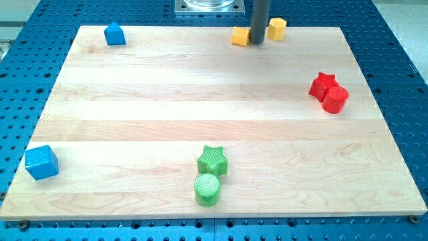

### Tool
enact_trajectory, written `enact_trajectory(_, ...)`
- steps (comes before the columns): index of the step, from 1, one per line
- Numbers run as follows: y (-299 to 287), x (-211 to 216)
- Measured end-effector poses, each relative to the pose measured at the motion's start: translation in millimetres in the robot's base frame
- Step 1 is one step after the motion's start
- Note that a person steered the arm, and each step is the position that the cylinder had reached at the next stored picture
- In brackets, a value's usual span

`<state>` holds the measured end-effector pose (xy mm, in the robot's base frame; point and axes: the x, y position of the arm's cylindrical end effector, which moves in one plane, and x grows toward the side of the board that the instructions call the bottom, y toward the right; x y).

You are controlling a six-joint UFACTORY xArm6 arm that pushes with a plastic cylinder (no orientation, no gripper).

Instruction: Move the heart towards left

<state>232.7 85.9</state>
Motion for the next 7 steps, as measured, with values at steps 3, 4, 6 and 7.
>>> enact_trajectory(3, -18, -40)
enact_trajectory(4, -35, -24)
enact_trajectory(6, -51, -12)
enact_trajectory(7, -87, -12)
